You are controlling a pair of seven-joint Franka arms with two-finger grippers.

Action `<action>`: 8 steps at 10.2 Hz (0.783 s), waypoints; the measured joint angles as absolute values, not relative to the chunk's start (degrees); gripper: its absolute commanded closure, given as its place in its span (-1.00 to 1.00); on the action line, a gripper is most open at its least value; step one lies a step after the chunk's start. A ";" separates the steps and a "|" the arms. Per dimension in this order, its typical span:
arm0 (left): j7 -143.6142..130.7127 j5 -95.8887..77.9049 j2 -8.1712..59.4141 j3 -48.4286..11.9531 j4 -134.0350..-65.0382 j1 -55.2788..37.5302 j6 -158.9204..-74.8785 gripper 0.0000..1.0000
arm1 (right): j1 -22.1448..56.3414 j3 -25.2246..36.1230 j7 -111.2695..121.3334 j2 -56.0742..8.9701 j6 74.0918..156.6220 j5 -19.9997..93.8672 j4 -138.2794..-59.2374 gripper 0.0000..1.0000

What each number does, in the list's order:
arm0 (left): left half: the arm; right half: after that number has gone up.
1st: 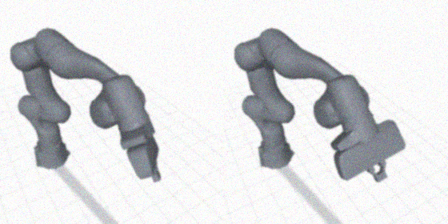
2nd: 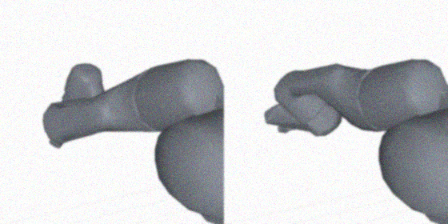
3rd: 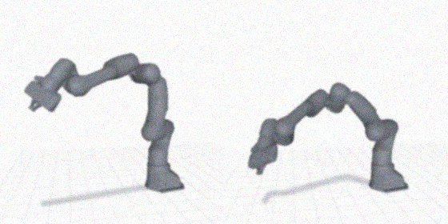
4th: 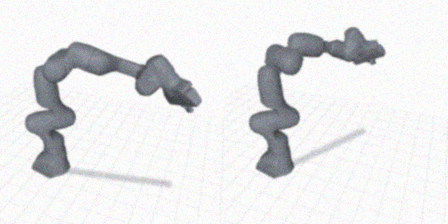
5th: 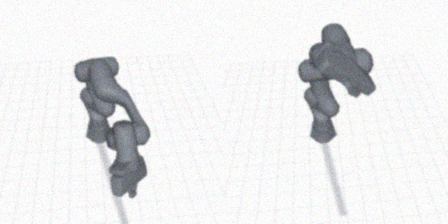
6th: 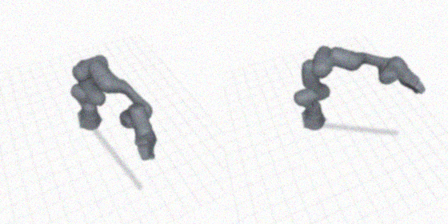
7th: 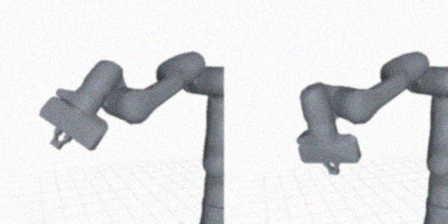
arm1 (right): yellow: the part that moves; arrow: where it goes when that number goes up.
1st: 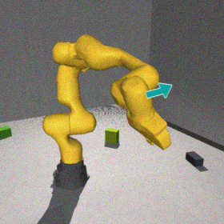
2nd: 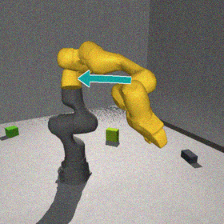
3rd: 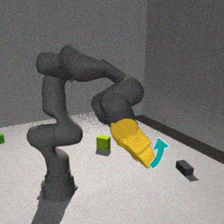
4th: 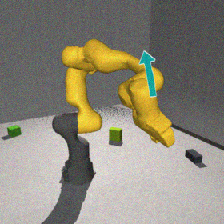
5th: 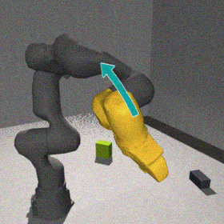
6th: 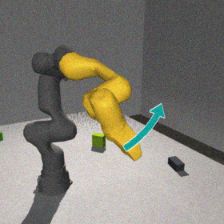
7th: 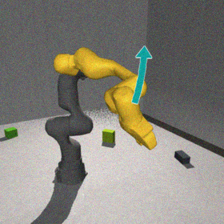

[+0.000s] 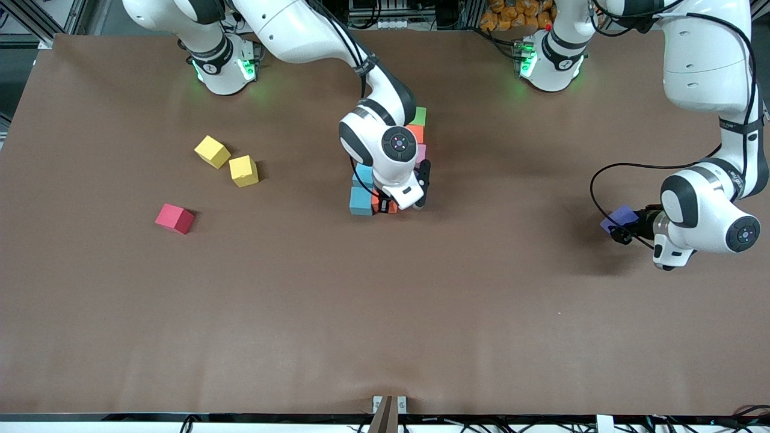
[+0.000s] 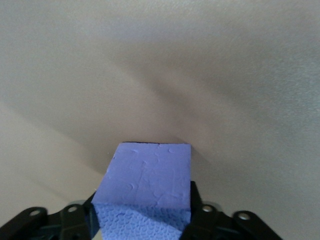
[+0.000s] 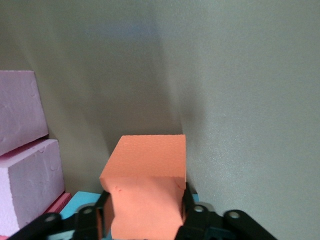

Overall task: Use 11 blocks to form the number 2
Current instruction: 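Lift the lavender cube with the left gripper while the right gripper withdraws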

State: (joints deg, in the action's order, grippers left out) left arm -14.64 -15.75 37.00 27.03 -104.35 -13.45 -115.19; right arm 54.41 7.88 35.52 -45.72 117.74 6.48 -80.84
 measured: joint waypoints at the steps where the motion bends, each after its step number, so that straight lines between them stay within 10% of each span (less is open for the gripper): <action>1: -14.64 -15.75 37.00 26.95 -104.14 -13.64 -115.21 1.00 | 54.40 8.13 35.51 -46.45 117.95 6.26 -81.00 -1.00; 8: -18.22 -15.88 35.04 24.89 -97.78 -15.31 -109.52 1.00 | 53.52 8.85 35.29 -43.50 116.65 8.25 -80.03 -1.00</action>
